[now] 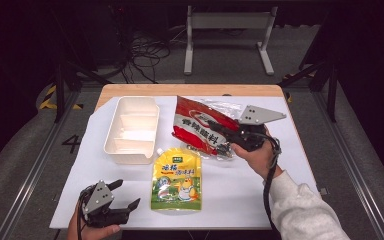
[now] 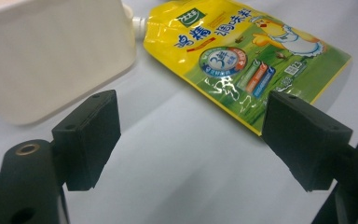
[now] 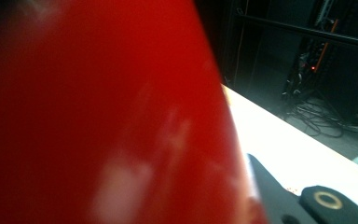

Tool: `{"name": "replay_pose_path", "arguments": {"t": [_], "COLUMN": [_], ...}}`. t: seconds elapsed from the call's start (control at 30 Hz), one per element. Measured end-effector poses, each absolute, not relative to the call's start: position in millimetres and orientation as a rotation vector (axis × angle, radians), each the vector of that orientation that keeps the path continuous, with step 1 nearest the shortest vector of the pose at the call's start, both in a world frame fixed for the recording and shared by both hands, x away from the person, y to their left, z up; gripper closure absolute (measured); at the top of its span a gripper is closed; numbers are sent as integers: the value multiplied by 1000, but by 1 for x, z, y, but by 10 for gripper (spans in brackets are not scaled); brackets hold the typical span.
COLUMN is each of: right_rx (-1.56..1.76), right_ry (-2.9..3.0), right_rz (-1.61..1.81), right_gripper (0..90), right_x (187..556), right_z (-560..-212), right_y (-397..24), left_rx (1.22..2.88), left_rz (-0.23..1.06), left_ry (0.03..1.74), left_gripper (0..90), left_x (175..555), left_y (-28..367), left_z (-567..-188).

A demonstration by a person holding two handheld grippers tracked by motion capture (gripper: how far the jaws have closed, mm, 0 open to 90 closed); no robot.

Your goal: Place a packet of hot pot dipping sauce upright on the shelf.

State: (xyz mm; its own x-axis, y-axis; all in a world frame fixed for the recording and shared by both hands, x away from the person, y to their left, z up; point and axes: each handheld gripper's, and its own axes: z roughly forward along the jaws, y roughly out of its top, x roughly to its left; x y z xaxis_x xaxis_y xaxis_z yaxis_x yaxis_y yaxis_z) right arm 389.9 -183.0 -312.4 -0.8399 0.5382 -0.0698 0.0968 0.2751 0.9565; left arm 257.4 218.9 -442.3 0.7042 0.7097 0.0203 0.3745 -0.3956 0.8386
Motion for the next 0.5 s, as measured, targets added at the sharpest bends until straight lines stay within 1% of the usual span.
{"name": "replay_pose_path", "arguments": {"t": [0.13,0.43,0.5], "right_rx": [570,602,607], "right_ry": [2164,2146,2142], "right_rz": [1596,1638,1642], "right_gripper": [894,894,894], "right_x": [404,436,438], "right_z": [-308,-303,-303], "right_y": [-171,-149,-148], "left_rx": [2020,1990,1985], "left_rz": [486,489,490], "left_ry": [851,898,902], "left_gripper": [193,183,183], "left_x": [249,243,242], "left_y": [224,233,234], "left_z": [-445,-448,-448]}}
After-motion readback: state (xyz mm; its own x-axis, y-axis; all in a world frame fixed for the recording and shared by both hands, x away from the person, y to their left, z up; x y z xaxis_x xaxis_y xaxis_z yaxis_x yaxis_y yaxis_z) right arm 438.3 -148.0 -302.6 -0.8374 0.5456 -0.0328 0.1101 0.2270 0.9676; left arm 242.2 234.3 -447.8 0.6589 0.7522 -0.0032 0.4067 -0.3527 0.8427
